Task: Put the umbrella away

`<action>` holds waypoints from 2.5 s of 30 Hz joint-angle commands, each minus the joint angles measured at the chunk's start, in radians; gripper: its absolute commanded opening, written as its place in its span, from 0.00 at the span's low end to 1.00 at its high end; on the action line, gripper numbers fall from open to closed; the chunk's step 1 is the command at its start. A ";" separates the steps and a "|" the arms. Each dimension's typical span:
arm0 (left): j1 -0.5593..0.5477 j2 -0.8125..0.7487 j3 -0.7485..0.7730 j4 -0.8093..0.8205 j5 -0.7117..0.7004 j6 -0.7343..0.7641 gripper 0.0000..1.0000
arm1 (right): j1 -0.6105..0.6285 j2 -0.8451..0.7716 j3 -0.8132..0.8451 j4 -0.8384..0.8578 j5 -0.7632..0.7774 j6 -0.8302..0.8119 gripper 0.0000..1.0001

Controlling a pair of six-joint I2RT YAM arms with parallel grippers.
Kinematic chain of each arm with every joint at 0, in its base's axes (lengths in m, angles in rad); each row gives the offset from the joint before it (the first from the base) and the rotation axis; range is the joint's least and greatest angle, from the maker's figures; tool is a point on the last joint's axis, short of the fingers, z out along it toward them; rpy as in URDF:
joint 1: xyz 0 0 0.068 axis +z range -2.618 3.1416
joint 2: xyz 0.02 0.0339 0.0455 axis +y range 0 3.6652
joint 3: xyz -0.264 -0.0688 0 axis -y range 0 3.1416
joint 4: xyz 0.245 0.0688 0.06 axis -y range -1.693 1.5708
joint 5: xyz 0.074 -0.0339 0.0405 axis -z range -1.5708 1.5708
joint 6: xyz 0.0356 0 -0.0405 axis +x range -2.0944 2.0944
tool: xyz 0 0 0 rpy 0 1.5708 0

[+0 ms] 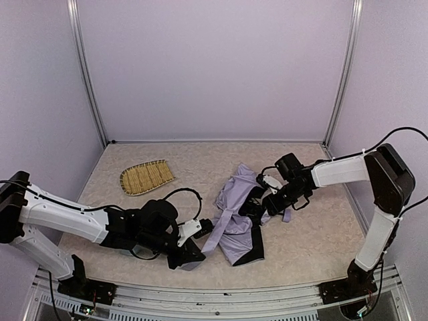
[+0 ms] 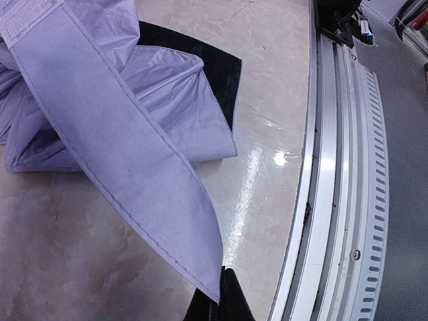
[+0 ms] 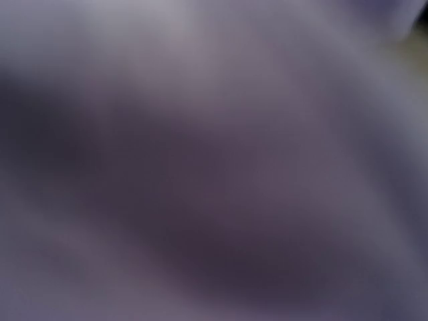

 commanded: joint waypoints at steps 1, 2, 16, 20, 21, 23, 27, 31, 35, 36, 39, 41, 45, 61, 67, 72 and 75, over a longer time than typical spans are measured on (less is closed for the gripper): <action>-0.009 -0.021 -0.017 0.004 -0.009 -0.023 0.00 | 0.039 0.103 0.005 -0.033 0.061 -0.076 0.39; -0.011 -0.029 -0.026 0.016 -0.002 -0.027 0.00 | 0.039 0.112 0.002 -0.034 0.070 -0.083 0.28; 0.025 -0.071 -0.046 0.035 0.000 -0.012 0.00 | 0.000 -0.144 -0.044 0.179 0.008 -0.233 0.00; 0.058 -0.107 -0.047 0.001 -0.015 0.008 0.00 | -0.066 -0.253 -0.086 0.226 -0.138 -0.252 0.00; 0.066 -0.116 -0.048 -0.004 -0.020 0.018 0.00 | -0.075 -0.281 -0.092 0.227 -0.167 -0.272 0.00; 0.086 -0.127 -0.048 -0.012 -0.034 0.039 0.00 | -0.078 -0.332 -0.104 0.217 -0.205 -0.312 0.00; 0.144 -0.098 -0.040 0.018 -0.053 0.106 0.00 | -0.077 -0.420 -0.102 0.167 -0.353 -0.362 0.00; 0.211 0.026 0.024 0.076 -0.075 0.161 0.00 | -0.048 -0.514 -0.110 0.136 -0.477 -0.413 0.00; 0.259 0.188 0.153 0.113 -0.131 0.212 0.00 | 0.018 -0.571 -0.085 0.014 -0.479 -0.490 0.00; 0.269 0.228 0.196 0.112 -0.146 0.219 0.00 | 0.038 -0.583 -0.081 -0.016 -0.458 -0.508 0.00; 0.294 0.320 0.307 0.130 -0.179 0.242 0.00 | 0.100 -0.628 -0.092 -0.083 -0.395 -0.549 0.00; 0.307 0.360 0.347 0.168 -0.190 0.265 0.00 | 0.144 -0.655 -0.120 -0.106 -0.366 -0.573 0.00; 0.327 0.421 0.406 0.274 -0.152 0.323 0.00 | 0.233 -0.673 -0.182 -0.131 -0.282 -0.601 0.00; 0.385 0.554 0.547 0.352 -0.062 0.482 0.00 | 0.372 -0.483 -0.276 -0.098 -0.151 -0.641 0.00; 0.382 0.579 0.542 0.405 -0.115 0.492 0.00 | 0.371 -0.285 -0.221 -0.095 -0.167 -0.605 0.00; 0.383 0.618 0.593 0.430 -0.234 0.481 0.00 | 0.311 -0.188 -0.216 -0.088 -0.260 -0.587 0.00; 0.387 0.656 0.647 0.426 -0.341 0.457 0.00 | 0.284 -0.161 -0.205 -0.105 -0.266 -0.585 0.00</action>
